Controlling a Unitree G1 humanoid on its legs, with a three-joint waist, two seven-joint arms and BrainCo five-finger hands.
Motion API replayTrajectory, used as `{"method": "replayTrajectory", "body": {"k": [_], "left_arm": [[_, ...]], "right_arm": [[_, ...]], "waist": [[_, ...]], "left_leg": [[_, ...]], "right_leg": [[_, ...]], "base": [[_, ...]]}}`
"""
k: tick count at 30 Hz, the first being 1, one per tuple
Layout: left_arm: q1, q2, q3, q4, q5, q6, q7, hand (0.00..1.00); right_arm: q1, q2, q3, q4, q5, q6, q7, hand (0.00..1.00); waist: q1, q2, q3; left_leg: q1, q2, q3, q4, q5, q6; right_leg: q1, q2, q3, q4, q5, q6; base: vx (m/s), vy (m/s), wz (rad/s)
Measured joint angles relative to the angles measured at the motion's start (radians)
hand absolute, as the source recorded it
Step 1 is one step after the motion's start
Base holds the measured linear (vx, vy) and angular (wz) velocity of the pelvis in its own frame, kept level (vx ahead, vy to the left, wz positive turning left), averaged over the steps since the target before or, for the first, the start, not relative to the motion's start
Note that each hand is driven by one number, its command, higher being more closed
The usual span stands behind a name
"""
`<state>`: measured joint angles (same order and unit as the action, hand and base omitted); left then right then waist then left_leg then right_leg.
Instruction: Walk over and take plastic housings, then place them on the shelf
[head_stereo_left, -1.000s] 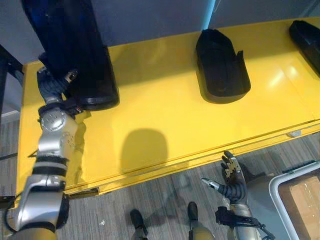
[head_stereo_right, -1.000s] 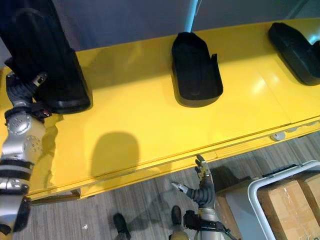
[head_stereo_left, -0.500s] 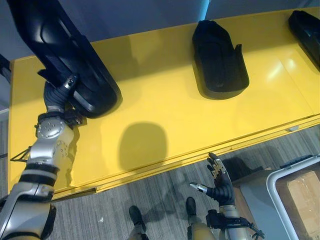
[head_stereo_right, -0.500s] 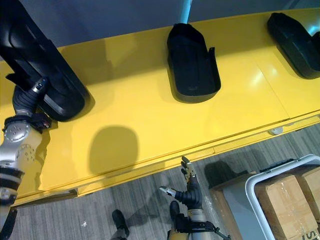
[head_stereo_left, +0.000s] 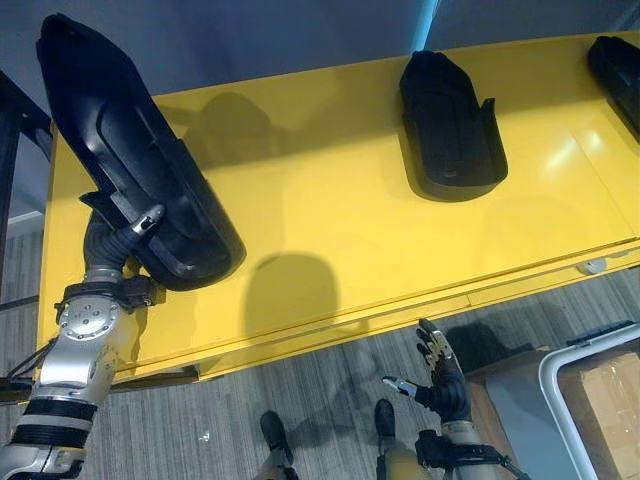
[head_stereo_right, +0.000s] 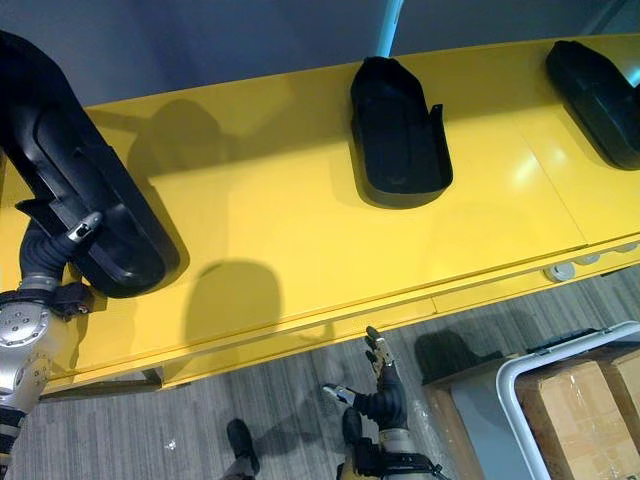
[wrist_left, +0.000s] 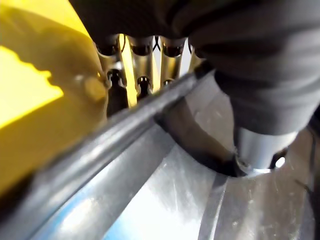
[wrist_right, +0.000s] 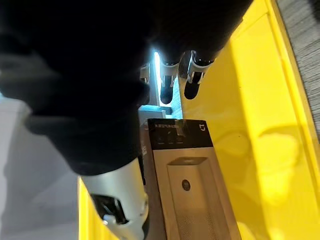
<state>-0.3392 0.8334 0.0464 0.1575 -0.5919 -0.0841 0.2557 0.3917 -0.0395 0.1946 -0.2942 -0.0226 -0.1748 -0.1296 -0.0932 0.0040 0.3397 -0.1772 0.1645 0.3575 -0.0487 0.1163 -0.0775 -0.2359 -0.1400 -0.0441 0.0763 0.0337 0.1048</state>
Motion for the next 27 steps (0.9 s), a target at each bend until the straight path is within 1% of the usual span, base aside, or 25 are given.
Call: {"method": "replayTrajectory", "body": {"k": [4,8,12,16,19,21,22,23,24,25,26,27], "left_arm": [[-0.015,-0.009,0.004,0.007,0.029,0.021,0.004,0.0],[-0.087,-0.038,0.004,0.063,0.057,0.032,0.022,0.0],[-0.158,-0.047,-0.001,0.121,0.081,0.047,0.023,0.0],[-0.254,-0.047,-0.055,0.207,0.092,0.062,0.026,0.0],[-0.277,-0.059,-0.084,0.217,0.095,0.073,0.027,0.0],[-0.287,-0.092,-0.082,0.2,0.095,0.08,0.028,0.0],[-0.285,-0.121,-0.073,0.165,0.099,0.088,0.031,0.0],[-0.278,-0.149,-0.055,0.116,0.109,0.09,0.045,0.0],[-0.262,-0.205,-0.014,0.021,0.127,0.089,0.058,0.0],[-0.249,-0.234,0.009,-0.03,0.14,0.087,0.064,0.0],[-0.192,-0.313,0.068,-0.15,0.24,0.076,0.105,0.0],[-0.166,-0.346,0.088,-0.188,0.269,0.072,0.118,0.0]], "right_arm": [[0.0,0.0,0.0,0.0,0.0,0.0,0.0,0.0],[0.0,0.001,0.001,0.0,0.0,0.0,0.0,0.0],[0.0,0.007,0.001,-0.001,0.0,0.0,0.001,0.0],[-0.007,0.007,0.003,-0.001,0.0,0.0,0.004,0.0],[-0.008,0.006,0.003,-0.001,0.0,0.001,0.006,0.0],[-0.008,0.007,0.004,-0.002,0.0,0.001,0.006,0.0],[-0.009,0.008,0.003,-0.002,0.0,0.001,0.007,0.0],[-0.01,0.008,0.002,-0.002,0.0,0.001,0.008,0.0],[-0.01,0.008,0.0,-0.001,0.0,0.001,0.011,0.0],[-0.013,0.008,0.0,-0.001,0.0,0.002,0.013,0.0],[-0.023,0.008,-0.005,0.0,-0.001,0.001,0.015,0.0],[-0.025,0.01,-0.007,0.001,-0.001,0.001,0.016,0.0]], "waist": [[-0.001,0.001,-0.001],[-0.002,0.004,-0.003],[-0.003,0.005,-0.003],[-0.002,0.007,-0.014],[-0.005,0.008,-0.034],[-0.007,0.008,-0.035],[-0.006,0.008,-0.037],[-0.006,0.008,-0.042],[-0.009,0.013,-0.057],[-0.01,0.014,-0.062],[-0.009,0.019,-0.08],[-0.009,0.022,-0.09]], "left_leg": [[0.0,0.0,-0.002,-0.001,0.002,0.002],[-0.001,-0.003,-0.009,-0.019,0.017,0.003],[-0.004,-0.003,-0.01,-0.023,0.02,0.004],[-0.005,-0.005,-0.006,-0.023,0.021,0.004],[-0.005,-0.005,-0.005,-0.022,0.021,0.004],[0.013,-0.005,-0.007,-0.024,0.021,0.004],[0.03,-0.006,-0.008,-0.026,0.021,0.004],[0.038,-0.007,-0.012,-0.028,0.021,0.004],[0.04,-0.007,-0.028,-0.029,0.021,0.004],[0.045,-0.007,-0.031,-0.031,0.021,0.004],[0.065,-0.008,-0.031,-0.037,0.021,0.004],[0.07,-0.009,-0.031,-0.037,0.021,0.004]], "right_leg": [[0.0,0.0,-0.001,0.0,0.0,0.0],[-0.004,0.0,-0.011,0.0,0.0,0.0],[-0.007,0.0,-0.017,0.0,0.001,0.0],[-0.007,0.0,-0.004,-0.009,0.007,0.004],[-0.005,-0.001,-0.001,-0.019,0.013,0.006],[0.016,-0.001,-0.004,-0.02,0.013,0.005],[0.035,-0.001,-0.004,-0.023,0.013,0.005],[0.047,-0.002,-0.009,-0.029,0.013,0.005],[0.06,-0.002,-0.025,-0.035,0.013,0.005],[0.066,-0.002,-0.029,-0.035,0.012,0.005],[0.085,-0.002,-0.028,-0.038,0.011,0.006],[0.092,-0.003,-0.029,-0.041,0.011,0.006]], "base": [[0.0,0.0,0.0],[-0.02,0.022,0.05],[-0.01,0.006,0.01],[0.0,0.012,-0.03],[0.01,0.013,-0.04],[0.01,0.015,0.04],[0.0,0.018,0.05],[-0.01,0.02,0.16],[-0.01,0.017,0.21],[-0.01,0.023,0.16],[-0.01,0.023,0.05],[0.0,0.0,0.0]]}}
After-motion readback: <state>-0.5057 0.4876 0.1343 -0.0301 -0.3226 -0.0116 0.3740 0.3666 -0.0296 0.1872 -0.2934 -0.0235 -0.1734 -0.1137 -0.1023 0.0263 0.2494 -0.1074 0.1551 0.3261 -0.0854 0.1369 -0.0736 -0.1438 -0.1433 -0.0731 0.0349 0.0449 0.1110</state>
